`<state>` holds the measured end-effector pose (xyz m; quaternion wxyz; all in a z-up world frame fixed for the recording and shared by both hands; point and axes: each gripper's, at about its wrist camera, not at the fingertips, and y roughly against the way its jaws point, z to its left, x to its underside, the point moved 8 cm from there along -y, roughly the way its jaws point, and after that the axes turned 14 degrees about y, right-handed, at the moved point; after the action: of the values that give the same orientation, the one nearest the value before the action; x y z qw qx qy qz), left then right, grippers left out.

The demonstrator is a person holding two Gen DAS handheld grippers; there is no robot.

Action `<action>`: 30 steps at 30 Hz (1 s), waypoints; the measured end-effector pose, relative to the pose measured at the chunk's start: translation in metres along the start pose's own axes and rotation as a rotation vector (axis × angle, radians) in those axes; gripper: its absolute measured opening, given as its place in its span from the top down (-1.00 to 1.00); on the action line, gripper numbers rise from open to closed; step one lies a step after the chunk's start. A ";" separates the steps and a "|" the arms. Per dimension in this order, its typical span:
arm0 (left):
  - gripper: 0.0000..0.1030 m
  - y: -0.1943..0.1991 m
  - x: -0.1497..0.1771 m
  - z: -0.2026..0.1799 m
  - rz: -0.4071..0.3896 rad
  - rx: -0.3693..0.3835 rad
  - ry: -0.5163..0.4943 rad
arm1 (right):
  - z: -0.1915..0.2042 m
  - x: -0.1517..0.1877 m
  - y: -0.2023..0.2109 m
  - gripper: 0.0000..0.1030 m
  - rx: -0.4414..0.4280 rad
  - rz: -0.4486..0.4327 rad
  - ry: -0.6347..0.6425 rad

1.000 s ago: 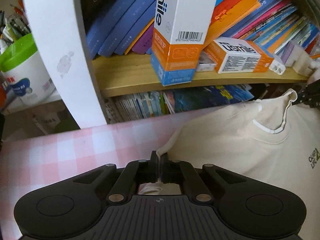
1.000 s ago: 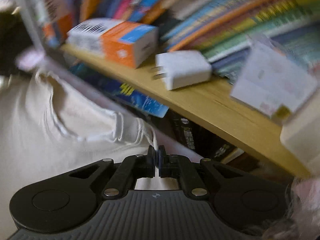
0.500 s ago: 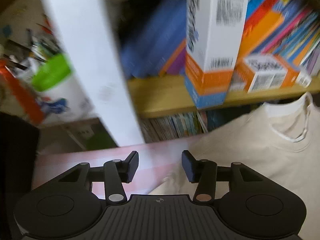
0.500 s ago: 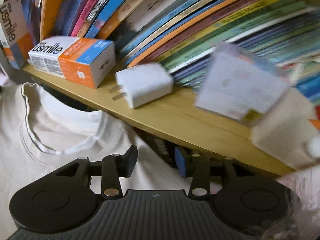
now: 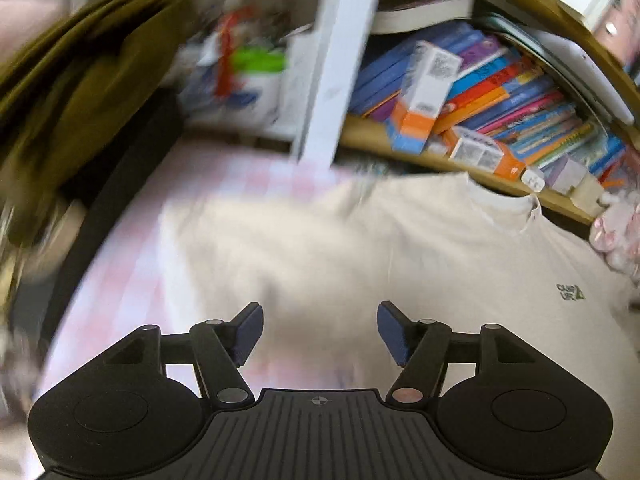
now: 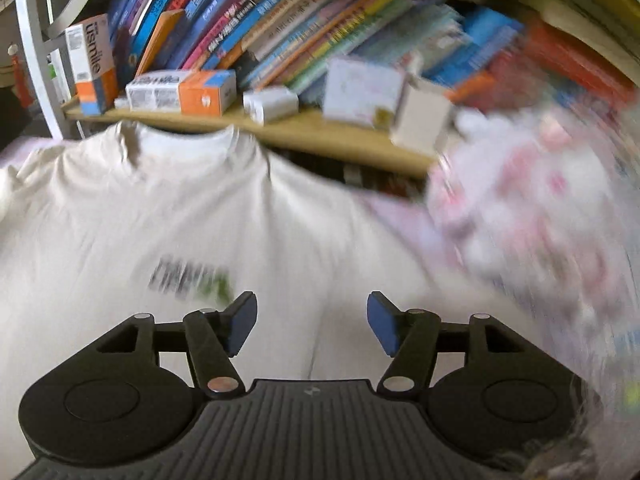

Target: Fold clothes

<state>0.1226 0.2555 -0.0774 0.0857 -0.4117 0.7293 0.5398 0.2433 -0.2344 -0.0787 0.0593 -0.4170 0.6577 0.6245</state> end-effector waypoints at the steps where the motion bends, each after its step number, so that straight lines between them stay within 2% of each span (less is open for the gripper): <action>1: -0.25 0.007 0.010 0.009 0.010 0.014 0.060 | 0.004 0.016 0.010 -0.16 0.004 0.015 -0.035; 4: -0.23 0.022 0.036 0.031 0.045 0.103 0.283 | 0.014 0.064 0.038 -0.14 0.028 0.054 -0.129; 7: -0.19 0.022 0.047 0.039 0.066 0.166 0.401 | 0.022 0.113 0.064 0.00 0.070 0.090 -0.214; 10: -0.16 0.017 0.041 0.037 0.062 0.213 0.447 | 0.030 0.150 0.078 0.11 0.093 0.120 -0.312; 15: -0.19 -0.010 0.023 0.029 0.058 0.206 0.474 | 0.037 0.184 0.094 0.15 0.155 0.134 -0.422; 19: -0.20 -0.030 0.019 0.031 0.084 0.246 0.631 | 0.045 0.198 0.099 0.31 0.169 0.143 -0.438; 20: -0.15 -0.032 0.018 0.030 0.077 0.255 0.659 | 0.046 0.201 0.100 0.35 0.169 0.140 -0.440; 21: 0.01 -0.033 0.018 0.028 0.072 0.244 0.654 | 0.048 0.202 0.102 0.48 0.168 0.135 -0.438; 22: 0.35 -0.034 0.019 0.026 0.068 0.213 0.623 | 0.050 0.202 0.103 0.68 0.161 0.131 -0.435; 23: 0.92 -0.035 0.019 0.025 0.064 0.179 0.592 | 0.051 0.201 0.103 0.79 0.151 0.130 -0.431; 24: 0.93 -0.036 0.020 0.026 0.062 0.139 0.560 | 0.053 0.201 0.103 0.90 0.143 0.129 -0.427; 27: 0.93 -0.030 0.015 0.040 0.010 0.071 0.521 | 0.060 0.200 0.105 0.93 0.135 0.132 -0.400; 30: 0.92 -0.028 0.013 0.046 -0.002 0.053 0.468 | 0.068 0.200 0.108 0.93 0.118 0.134 -0.373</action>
<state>0.1188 0.2863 -0.1230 -0.0745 -0.5237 0.7428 0.4104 0.0172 -0.2841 -0.1298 0.1627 -0.2456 0.6969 0.6538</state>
